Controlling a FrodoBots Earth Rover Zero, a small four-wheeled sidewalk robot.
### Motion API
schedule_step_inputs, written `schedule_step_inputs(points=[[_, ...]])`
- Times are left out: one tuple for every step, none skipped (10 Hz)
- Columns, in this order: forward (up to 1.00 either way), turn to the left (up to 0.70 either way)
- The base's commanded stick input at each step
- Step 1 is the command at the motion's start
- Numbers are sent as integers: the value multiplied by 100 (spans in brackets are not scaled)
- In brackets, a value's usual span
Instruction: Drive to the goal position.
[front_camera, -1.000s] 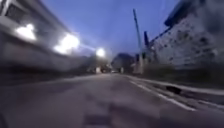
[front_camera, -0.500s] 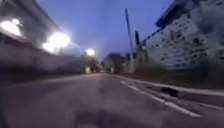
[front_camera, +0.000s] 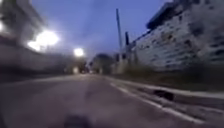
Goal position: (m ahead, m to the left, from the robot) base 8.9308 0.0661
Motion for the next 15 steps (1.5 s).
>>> schedule_step_inputs(points=[[70, 0], [70, 0], [70, 0], [70, 0], [70, 3], [70, 11], [70, 24], [70, 35], [70, 23], [70, 0], [70, 0], [70, 0], [70, 0], [70, 0], [70, 0]])
